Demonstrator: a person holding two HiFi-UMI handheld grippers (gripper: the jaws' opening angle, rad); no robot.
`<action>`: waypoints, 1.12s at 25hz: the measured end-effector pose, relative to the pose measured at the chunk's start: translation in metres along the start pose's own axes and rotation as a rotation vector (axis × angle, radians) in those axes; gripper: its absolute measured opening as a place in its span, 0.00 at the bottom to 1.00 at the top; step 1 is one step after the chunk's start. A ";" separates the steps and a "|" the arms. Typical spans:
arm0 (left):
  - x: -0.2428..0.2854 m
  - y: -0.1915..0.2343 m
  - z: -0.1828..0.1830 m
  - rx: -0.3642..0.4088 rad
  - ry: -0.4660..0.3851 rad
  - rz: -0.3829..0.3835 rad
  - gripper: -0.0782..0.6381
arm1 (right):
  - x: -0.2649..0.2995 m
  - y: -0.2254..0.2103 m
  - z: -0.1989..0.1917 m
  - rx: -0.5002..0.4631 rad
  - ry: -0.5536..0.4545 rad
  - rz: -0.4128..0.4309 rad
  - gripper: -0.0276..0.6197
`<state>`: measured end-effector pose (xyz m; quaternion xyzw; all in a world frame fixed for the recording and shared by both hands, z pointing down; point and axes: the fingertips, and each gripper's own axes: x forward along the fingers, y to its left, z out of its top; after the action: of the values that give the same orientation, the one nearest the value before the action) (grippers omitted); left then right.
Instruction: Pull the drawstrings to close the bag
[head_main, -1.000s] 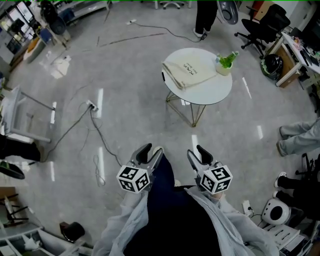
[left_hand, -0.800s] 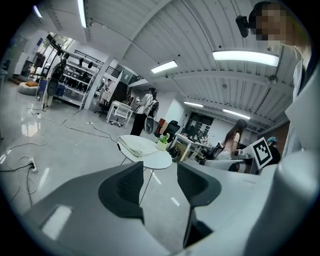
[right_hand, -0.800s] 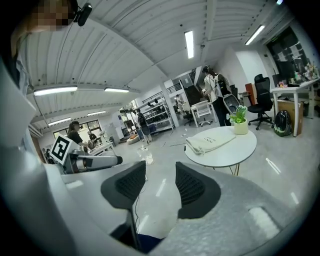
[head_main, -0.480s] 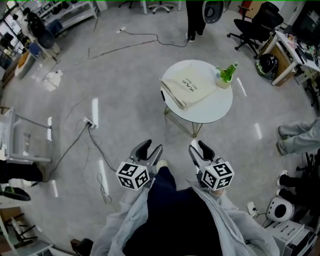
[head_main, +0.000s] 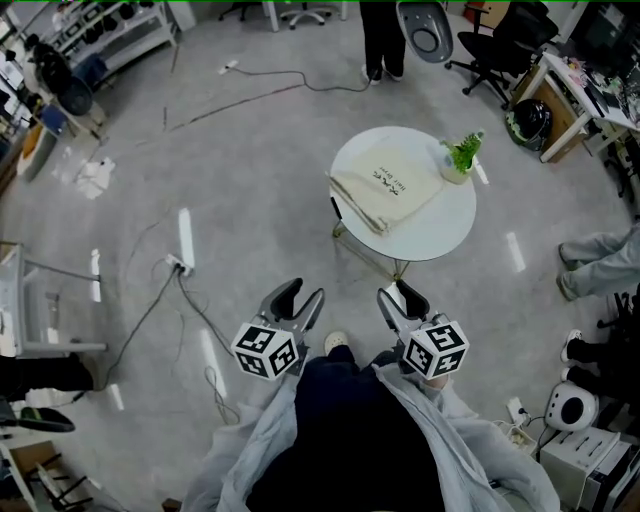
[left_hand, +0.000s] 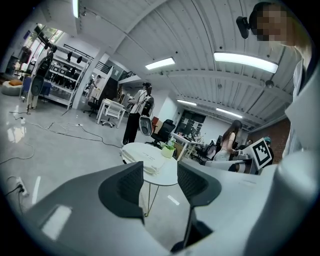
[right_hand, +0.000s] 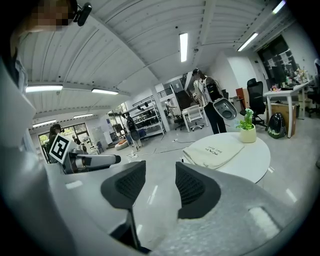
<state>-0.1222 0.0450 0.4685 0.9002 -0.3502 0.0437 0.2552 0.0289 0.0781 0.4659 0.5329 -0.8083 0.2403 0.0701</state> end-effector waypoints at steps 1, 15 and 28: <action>0.000 0.005 0.001 -0.002 0.001 0.000 0.40 | 0.004 0.002 -0.001 0.002 0.004 -0.001 0.33; -0.009 0.051 -0.014 -0.096 0.022 0.062 0.40 | 0.056 -0.002 -0.005 0.001 0.105 0.017 0.32; 0.076 0.100 0.050 0.044 0.163 -0.058 0.40 | 0.125 -0.066 0.035 0.114 0.048 -0.108 0.32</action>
<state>-0.1356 -0.0879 0.4877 0.9088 -0.3012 0.1171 0.2640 0.0404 -0.0627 0.5024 0.5728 -0.7615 0.2947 0.0718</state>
